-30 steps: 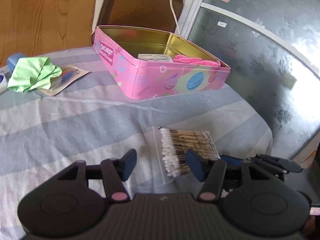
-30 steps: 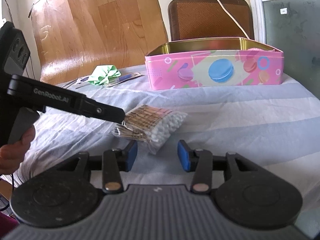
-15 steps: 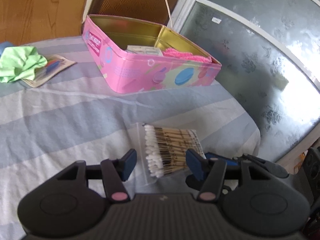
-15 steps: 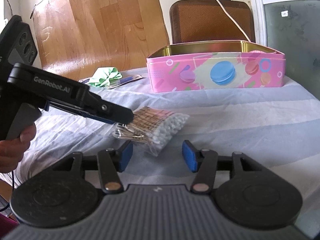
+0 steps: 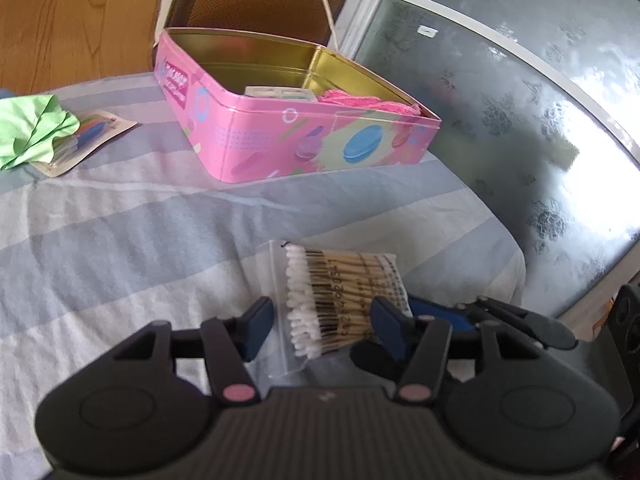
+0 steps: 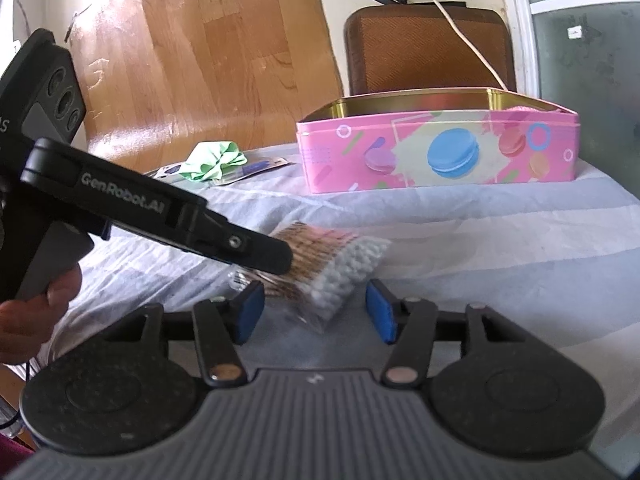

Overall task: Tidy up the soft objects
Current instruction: 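Lift the cotton swab bag toward the pink tin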

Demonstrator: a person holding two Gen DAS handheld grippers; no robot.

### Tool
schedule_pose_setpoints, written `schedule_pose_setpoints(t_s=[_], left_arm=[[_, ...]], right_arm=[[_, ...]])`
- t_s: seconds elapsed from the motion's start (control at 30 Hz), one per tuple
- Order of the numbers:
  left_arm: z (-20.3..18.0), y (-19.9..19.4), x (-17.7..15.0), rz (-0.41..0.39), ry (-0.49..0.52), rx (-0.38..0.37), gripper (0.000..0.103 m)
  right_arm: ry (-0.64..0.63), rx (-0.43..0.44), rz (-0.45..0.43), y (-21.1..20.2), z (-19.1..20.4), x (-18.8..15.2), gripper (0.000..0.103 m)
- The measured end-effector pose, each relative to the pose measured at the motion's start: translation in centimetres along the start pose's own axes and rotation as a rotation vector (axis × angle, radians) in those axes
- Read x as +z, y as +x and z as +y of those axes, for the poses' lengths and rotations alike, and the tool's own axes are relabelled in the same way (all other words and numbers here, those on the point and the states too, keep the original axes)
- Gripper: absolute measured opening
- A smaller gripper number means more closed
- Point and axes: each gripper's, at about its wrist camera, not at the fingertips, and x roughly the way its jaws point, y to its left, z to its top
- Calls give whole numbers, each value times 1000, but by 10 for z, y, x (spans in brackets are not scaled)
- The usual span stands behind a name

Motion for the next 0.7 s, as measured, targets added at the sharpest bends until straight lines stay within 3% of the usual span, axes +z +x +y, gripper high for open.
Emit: schedule_pose_setpoints(t_s=[0.17,0.37,0.53,0.7], left_arm=[[-6,0,2,-4,-2,-41,49],[-29,-6,47,-102,53,-95,50],[-41,7,106,-212,110,-81,51],[-24,41,145,-237,79,-4,52]], right_arm=[[-10,-24,-33,-9,-1,-1,44],[-30,-106,-193,-25,-15,31,44],[-2,-147,-278,-4,-46,80,44],[63,-157,-241,48,-76,112,44]])
